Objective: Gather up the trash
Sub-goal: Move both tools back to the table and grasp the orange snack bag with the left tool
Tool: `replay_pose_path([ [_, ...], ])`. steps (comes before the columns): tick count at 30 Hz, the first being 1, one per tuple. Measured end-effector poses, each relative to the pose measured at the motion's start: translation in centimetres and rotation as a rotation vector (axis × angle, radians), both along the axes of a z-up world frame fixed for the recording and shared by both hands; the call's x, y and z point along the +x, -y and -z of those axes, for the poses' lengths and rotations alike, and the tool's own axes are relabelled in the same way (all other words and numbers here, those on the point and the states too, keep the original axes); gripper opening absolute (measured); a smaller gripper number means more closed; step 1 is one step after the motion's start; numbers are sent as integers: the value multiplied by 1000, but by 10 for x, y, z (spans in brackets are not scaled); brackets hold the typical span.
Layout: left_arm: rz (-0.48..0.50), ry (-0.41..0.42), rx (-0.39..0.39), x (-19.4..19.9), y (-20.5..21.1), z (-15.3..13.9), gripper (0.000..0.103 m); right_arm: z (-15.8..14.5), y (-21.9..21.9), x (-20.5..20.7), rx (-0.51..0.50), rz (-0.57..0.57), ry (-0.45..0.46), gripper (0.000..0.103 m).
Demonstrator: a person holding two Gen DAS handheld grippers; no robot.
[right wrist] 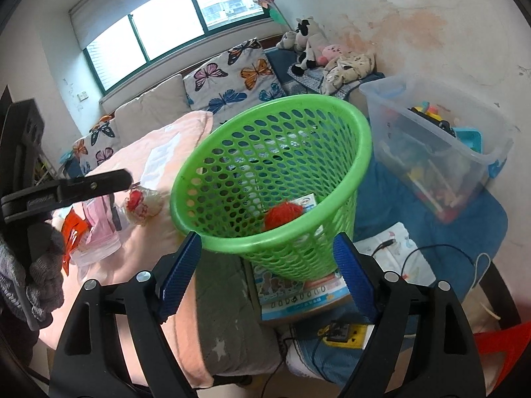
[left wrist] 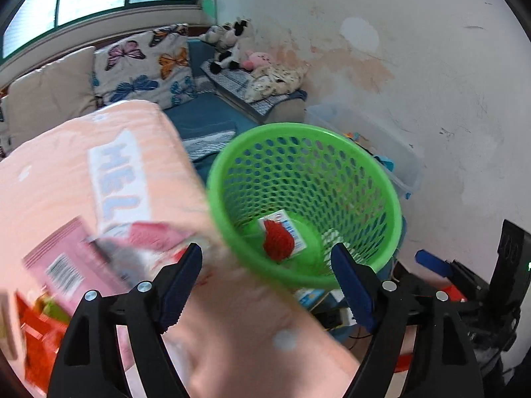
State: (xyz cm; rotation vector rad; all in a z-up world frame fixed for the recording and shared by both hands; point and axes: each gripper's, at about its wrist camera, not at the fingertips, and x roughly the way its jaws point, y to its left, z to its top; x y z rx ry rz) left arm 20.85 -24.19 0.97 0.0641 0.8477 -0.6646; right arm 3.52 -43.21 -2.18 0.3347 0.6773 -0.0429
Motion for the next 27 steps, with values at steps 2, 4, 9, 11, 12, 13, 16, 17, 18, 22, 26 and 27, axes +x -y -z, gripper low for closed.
replay_pose_path([
  [2, -29, 13, 10, -6, -17, 0, 77, -1, -5, 0, 2, -7, 3, 82],
  [4, -53, 24, 12, -9, -32, -3, 78, -3, -10, 0, 3, -16, 7, 82],
  [9, -117, 70, 29, -24, -77, -9, 84, -6, -24, 1, 2, -48, 12, 82],
  [11, -139, 87, 42, -28, -94, -11, 87, -7, -29, 2, -1, -61, 13, 82],
  [12, -148, 89, 46, -30, -104, -11, 87, -7, -33, 3, -2, -67, 14, 83],
  [13, -156, 89, 49, -30, -113, -10, 88, -8, -36, 4, -3, -74, 14, 83],
  [16, -186, 95, 68, -32, -141, -8, 91, -10, -45, 5, -9, -92, 17, 83],
  [17, -191, 95, 74, -32, -148, -7, 93, -11, -48, 6, -10, -99, 17, 83],
  [18, -195, 94, 84, -33, -156, -6, 93, -12, -52, 6, -11, -106, 17, 83],
  [22, -196, 88, 129, -31, -175, 4, 93, -14, -64, 10, -18, -131, 14, 84],
  [26, -184, 57, 152, -26, -186, 17, 94, -15, -76, 13, -25, -154, 12, 85],
  [27, -184, 48, 158, -25, -189, 22, 94, -16, -80, 14, -28, -163, 12, 85],
])
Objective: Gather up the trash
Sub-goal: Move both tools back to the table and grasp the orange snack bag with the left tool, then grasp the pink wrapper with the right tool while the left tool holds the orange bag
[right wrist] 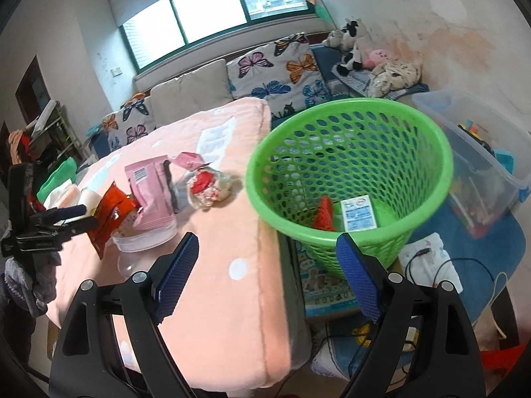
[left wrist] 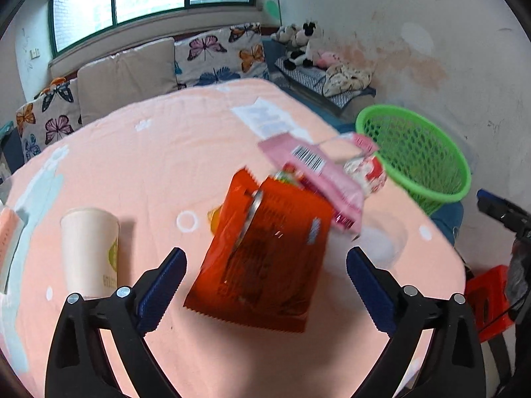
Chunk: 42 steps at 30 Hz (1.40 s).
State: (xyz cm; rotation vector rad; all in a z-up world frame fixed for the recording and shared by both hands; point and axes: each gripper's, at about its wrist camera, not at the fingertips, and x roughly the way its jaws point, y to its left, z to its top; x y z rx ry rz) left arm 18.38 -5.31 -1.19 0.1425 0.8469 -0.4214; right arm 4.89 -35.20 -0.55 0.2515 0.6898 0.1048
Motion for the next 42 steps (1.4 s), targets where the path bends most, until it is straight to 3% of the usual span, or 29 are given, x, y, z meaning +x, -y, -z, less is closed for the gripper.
replay_pose_path([
  [6, 10, -28, -5, 5, -4, 15, 94, -3, -18, 6, -20, -37, -2, 87],
  [20, 38, 2, 25, 3, 7, 22, 94, 0, -49, 23, -28, -120, -27, 87],
  [23, 40, 11, 26, 1, 8, 22, 86, 0, -52, 25, -25, -135, -32, 87],
  [27, 44, 24, 19, -4, 9, 21, 84, 0, -59, 30, -20, -167, -39, 87],
  [34, 34, 31, -8, -11, 2, 15, 71, -4, -78, 43, -17, -233, -40, 87],
  [42, -10, 49, -69, -22, -18, 3, 71, -7, -104, 69, -2, -319, -48, 87],
])
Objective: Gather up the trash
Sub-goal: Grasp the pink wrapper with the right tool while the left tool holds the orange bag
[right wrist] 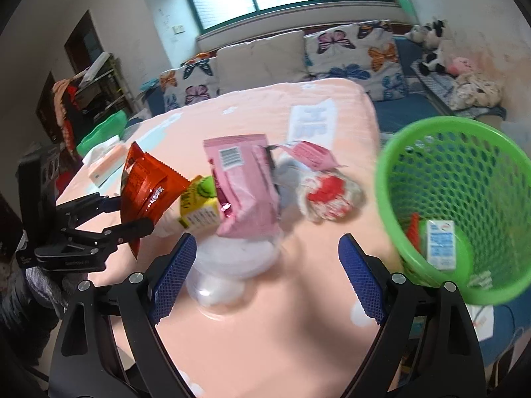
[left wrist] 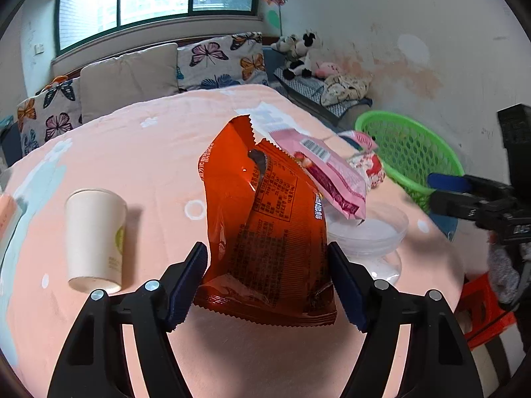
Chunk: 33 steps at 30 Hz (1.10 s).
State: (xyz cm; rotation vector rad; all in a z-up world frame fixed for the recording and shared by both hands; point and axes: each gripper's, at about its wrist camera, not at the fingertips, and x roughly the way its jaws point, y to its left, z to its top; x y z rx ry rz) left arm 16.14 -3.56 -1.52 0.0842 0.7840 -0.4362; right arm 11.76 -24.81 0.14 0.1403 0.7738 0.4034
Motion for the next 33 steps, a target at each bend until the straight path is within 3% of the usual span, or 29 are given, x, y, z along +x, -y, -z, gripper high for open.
replay_pose_path([
  [9, -44, 25, -59, -10, -21, -15, 70, 8, -29, 40, 17, -87, -48, 87],
  [18, -68, 21, -97, -8, -33, -18, 70, 18, -43, 73, 0, -104, -84, 86],
  [24, -73, 13, -104, -9, -35, -15, 70, 30, -43, 85, -7, -99, -119, 80],
  [33, -76, 12, -110, -9, -34, -17, 70, 30, -40, 80, -1, -106, -121, 61],
])
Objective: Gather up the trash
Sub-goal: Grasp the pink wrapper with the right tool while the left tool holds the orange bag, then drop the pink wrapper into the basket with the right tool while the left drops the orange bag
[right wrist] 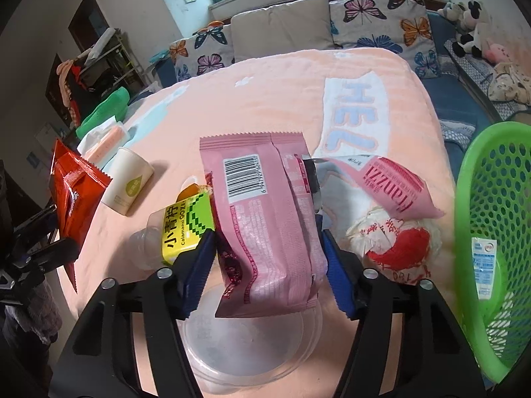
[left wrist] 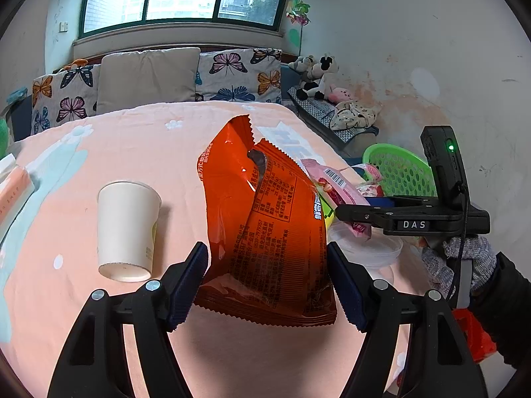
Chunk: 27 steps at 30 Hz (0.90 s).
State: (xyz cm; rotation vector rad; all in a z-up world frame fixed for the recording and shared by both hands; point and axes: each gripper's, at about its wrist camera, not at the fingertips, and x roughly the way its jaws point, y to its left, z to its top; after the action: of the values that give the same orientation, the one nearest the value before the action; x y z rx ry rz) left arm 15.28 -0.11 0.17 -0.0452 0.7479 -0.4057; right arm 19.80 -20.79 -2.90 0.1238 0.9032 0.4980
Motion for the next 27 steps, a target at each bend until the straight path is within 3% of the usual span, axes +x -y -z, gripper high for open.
replay_pose_path([
  [16, 18, 26, -14, -5, 6, -10, 70, -48, 22, -40, 56, 26, 146, 59],
  [27, 78, 52, -18, -3, 42, -25, 70, -61, 81, -50, 27, 158, 184, 59],
])
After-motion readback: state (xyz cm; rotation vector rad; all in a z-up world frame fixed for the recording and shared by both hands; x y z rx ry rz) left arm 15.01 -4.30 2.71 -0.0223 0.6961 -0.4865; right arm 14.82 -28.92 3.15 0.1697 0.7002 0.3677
